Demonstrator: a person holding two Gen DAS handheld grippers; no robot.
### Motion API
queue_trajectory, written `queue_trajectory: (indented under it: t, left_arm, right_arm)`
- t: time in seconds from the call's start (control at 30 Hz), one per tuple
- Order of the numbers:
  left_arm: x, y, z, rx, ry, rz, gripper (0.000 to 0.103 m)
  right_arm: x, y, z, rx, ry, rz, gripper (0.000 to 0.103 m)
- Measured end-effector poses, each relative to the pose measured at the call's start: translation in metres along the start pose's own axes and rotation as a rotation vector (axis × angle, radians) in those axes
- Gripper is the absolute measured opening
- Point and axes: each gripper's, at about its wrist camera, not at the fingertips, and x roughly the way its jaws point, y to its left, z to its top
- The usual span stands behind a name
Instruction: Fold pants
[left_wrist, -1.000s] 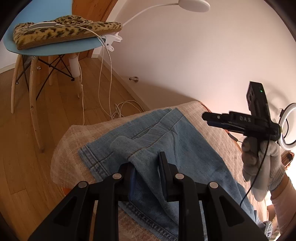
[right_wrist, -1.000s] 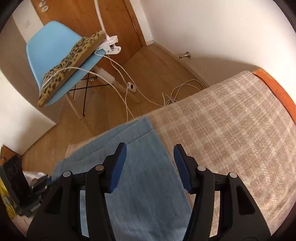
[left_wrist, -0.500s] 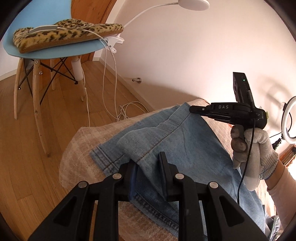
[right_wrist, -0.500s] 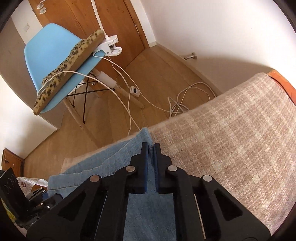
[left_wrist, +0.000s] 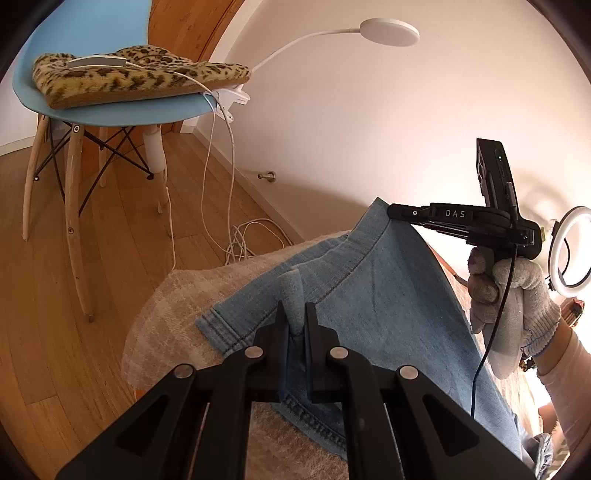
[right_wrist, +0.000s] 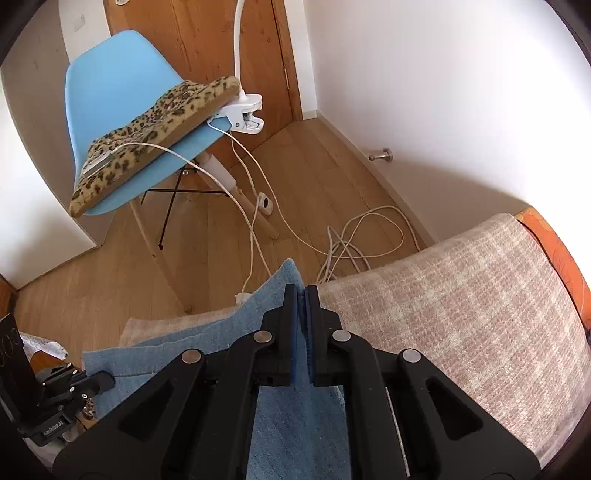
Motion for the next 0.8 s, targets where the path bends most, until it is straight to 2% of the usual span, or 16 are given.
queue_trajectory:
  t: [0.13,0.17,0.23,0.33,0.57,0.8]
  left_arm:
    - [-0.002,0.002,0.000,0.020,-0.020,0.026,0.004]
    - [0.000,0.004,0.000,0.022,-0.014,0.031,0.004]
    - [0.005,0.009,-0.003,0.019,0.010,0.041,0.004]
    - [0.016,0.018,-0.008,0.013,0.051,0.046,0.004]
    - [0.016,0.013,-0.008,0.078,0.062,0.069,0.005]
    - [0.018,0.006,-0.001,0.153,0.105,0.107,0.007]
  right_arm:
    - [0.018,-0.001,0.004,0.026,0.009,-0.011,0.004]
    - [0.026,-0.002,0.003,0.037,0.019,-0.026,0.001]
    - [0.038,-0.004,0.001,0.048,0.037,-0.025,0.001]
    - [0.035,-0.013,-0.004,0.090,0.038,0.006,0.001]
    - [-0.034,-0.042,-0.015,0.159,-0.035,-0.036,0.002]
    - [-0.132,-0.049,-0.057,0.195,-0.096,-0.102,0.003]
